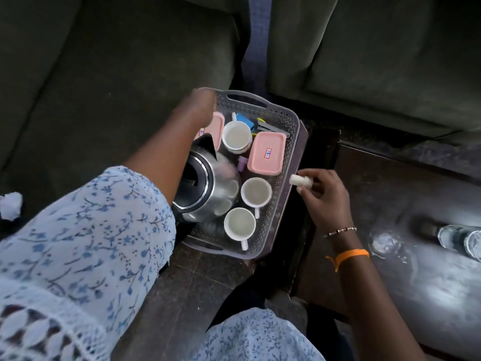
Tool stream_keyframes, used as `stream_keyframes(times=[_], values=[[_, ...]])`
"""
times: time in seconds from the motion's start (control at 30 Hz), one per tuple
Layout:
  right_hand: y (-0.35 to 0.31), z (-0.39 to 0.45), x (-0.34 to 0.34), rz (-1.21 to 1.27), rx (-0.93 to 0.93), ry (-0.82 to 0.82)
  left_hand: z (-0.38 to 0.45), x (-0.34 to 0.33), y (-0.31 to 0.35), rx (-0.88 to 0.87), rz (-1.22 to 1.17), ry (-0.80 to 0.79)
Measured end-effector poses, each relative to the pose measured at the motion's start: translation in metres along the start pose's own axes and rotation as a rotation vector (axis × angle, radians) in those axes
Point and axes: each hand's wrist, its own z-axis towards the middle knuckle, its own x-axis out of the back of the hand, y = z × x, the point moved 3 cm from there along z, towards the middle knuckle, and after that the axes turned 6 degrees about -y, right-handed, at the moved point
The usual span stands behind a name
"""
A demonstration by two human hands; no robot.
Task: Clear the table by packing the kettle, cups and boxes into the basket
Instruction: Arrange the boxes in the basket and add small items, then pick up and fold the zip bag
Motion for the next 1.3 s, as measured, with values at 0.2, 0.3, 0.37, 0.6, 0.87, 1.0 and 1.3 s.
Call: stream_keyframes(times=[0.2, 0.3, 0.37, 0.6, 0.87, 1.0, 1.3], values=[[-0.041, 0.048, -0.007, 0.049, 0.064, 0.127, 0.009, -0.015, 0.001, -0.042, 0.027, -0.166], [-0.053, 0.078, -0.013, -0.038, 0.025, 0.148, 0.009, -0.012, 0.000, -0.033, -0.058, -0.177], [-0.053, 0.096, -0.019, -0.098, -0.042, 0.129, 0.007, -0.011, 0.003, -0.038, -0.164, -0.165], [-0.045, 0.119, -0.022, -0.247, -0.120, 0.161, -0.007, -0.017, 0.030, -0.039, -0.316, -0.139], [-0.029, 0.062, 0.012, 0.167, -0.137, 0.265, -0.061, -0.062, 0.085, -0.092, -0.759, 0.010], [0.003, 0.022, 0.039, 0.288, -0.187, 0.311, -0.091, -0.104, 0.120, -0.073, -0.960, -0.073], [0.121, -0.101, 0.136, 0.363, -0.387, 0.490, -0.178, -0.219, 0.233, -0.136, -0.894, -0.365]])
